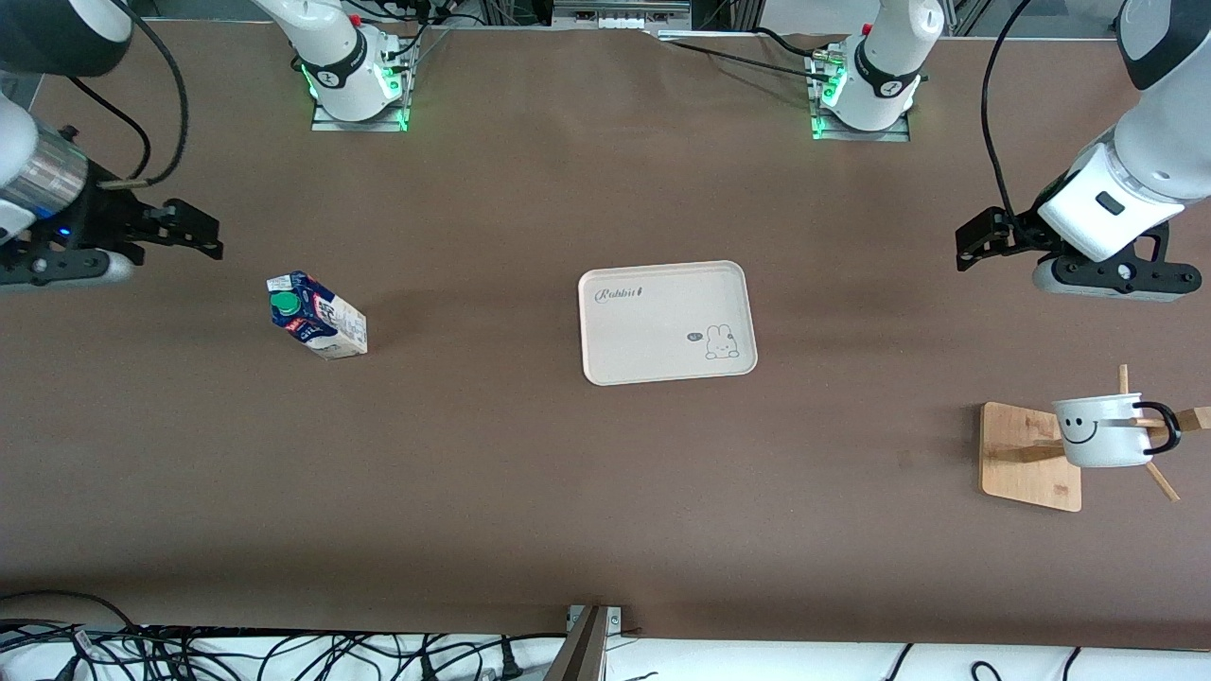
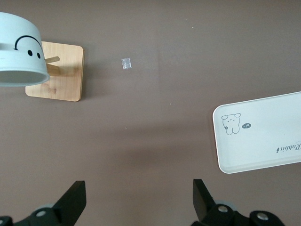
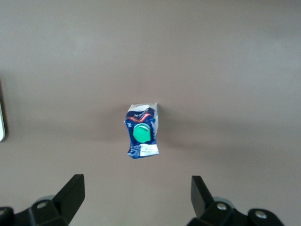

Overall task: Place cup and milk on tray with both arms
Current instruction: 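Lower the right gripper onto the milk carton and grasp it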

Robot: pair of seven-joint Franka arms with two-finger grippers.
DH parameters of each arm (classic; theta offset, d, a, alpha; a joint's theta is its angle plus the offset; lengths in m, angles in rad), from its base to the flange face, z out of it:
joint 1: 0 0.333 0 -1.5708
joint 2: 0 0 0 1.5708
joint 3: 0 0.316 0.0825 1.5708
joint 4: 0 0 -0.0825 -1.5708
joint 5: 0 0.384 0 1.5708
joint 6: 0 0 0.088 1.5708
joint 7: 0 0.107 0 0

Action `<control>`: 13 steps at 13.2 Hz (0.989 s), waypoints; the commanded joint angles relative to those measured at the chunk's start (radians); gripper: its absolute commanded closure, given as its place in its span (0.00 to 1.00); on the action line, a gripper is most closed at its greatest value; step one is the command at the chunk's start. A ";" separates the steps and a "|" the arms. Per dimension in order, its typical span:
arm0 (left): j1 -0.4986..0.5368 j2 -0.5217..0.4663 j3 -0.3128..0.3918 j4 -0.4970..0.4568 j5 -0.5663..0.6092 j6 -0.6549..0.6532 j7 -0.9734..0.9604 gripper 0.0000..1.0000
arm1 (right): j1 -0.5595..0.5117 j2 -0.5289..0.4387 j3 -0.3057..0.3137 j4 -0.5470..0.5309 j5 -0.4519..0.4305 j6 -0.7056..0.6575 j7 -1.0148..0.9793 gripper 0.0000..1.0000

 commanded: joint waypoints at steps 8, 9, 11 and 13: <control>-0.017 0.031 -0.003 0.064 0.021 -0.041 -0.022 0.00 | 0.048 0.101 -0.015 -0.177 0.007 0.145 -0.019 0.00; -0.017 0.031 -0.003 0.064 0.021 -0.042 -0.022 0.00 | 0.048 0.101 -0.015 -0.194 0.007 0.159 -0.020 0.00; -0.017 0.032 -0.003 0.065 0.020 -0.036 -0.020 0.00 | 0.046 0.089 -0.026 -0.270 0.006 0.231 -0.023 0.00; -0.019 0.037 -0.008 0.076 0.010 -0.034 -0.020 0.00 | 0.046 0.061 -0.035 -0.362 0.004 0.329 -0.043 0.00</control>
